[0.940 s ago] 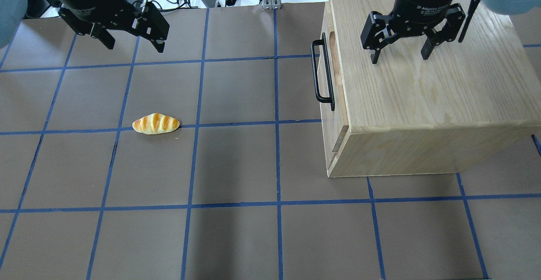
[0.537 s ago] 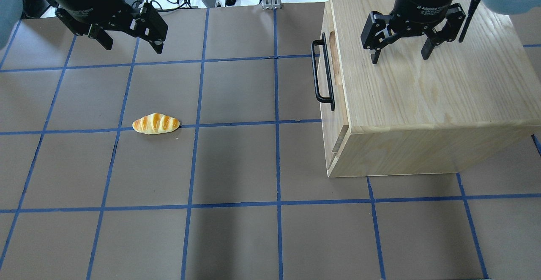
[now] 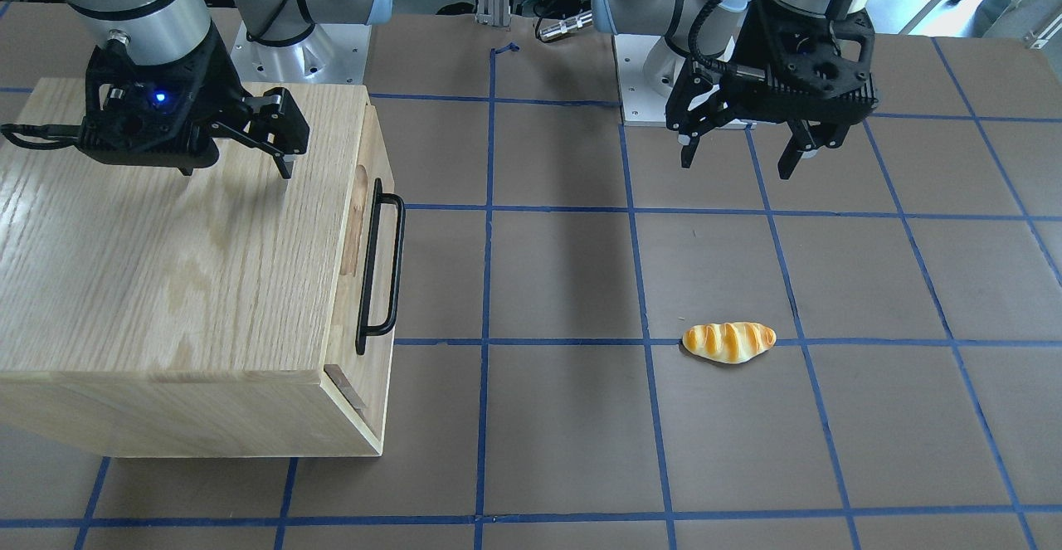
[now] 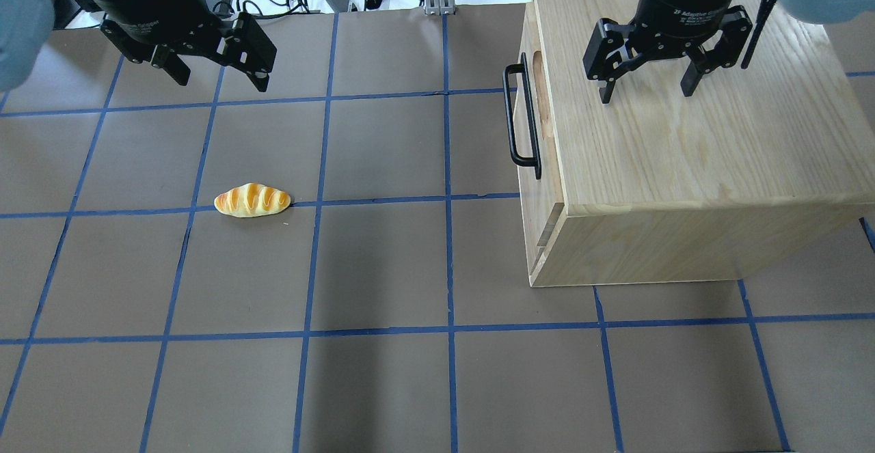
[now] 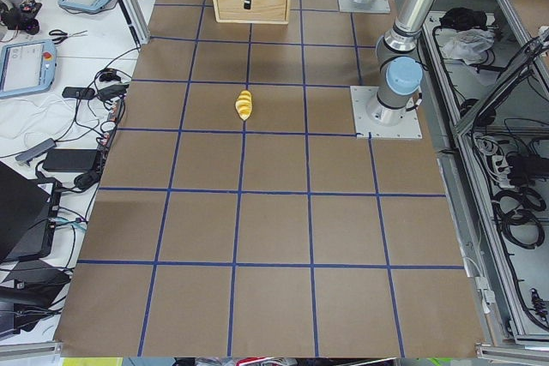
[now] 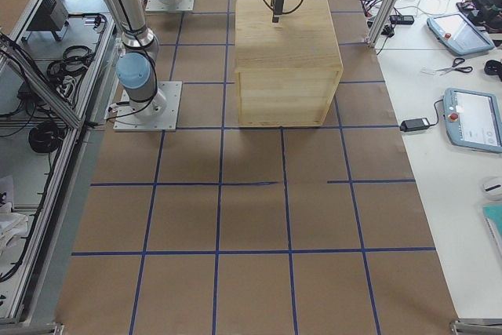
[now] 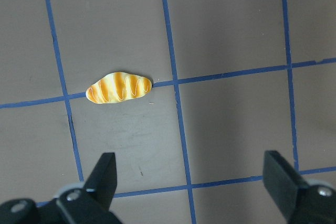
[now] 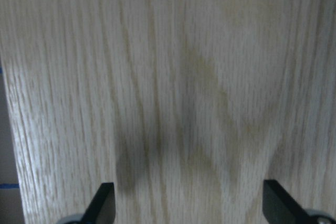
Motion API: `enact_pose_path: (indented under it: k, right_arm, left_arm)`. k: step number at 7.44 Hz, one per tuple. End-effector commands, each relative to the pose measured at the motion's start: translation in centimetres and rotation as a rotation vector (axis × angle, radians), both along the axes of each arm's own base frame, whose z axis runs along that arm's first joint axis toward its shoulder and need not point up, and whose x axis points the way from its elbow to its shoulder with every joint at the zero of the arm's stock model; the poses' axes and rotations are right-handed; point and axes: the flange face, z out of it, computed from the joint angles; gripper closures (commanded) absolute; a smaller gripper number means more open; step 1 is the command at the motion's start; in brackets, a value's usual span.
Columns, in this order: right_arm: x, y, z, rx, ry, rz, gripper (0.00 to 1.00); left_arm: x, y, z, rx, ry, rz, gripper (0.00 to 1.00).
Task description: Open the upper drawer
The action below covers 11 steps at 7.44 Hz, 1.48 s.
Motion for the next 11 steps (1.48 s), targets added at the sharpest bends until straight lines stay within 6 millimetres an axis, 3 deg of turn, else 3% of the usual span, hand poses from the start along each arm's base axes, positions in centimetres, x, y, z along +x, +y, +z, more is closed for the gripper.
enact_pose_path:
  k: [1, 5, 7, 8, 10, 11]
  right_arm:
    - [0.0, 0.0, 0.0, -0.001, 0.0, 0.0, 0.0]
    - [0.0, 0.0, 0.0, -0.001, 0.0, 0.001, 0.0]
    - [0.0, 0.0, 0.0, -0.001, 0.0, 0.0, 0.0]
    - [0.0, 0.0, 0.0, -0.001, 0.0, 0.0, 0.0]
    - [-0.1, 0.0, 0.0, -0.001, 0.0, 0.0, 0.0]
    - [0.0, 0.0, 0.0, 0.001, 0.0, 0.0, 0.0]
  left_arm:
    - [0.0, -0.5, -0.4, 0.003, -0.005, 0.0, 0.0]
    - [-0.3, -1.1, -1.3, 0.051, 0.03, 0.09, 0.0]
    - [-1.8, -3.3, -3.8, 0.077, 0.175, 0.17, 0.0]
    - [-3.2, -4.3, -6.1, 0.122, 0.25, 0.192, 0.0]
    - [-9.3, -6.7, -8.7, 0.077, 0.396, 0.2, 0.0]
    - [-12.9, -7.0, -10.8, 0.103, 0.422, 0.231, 0.0]
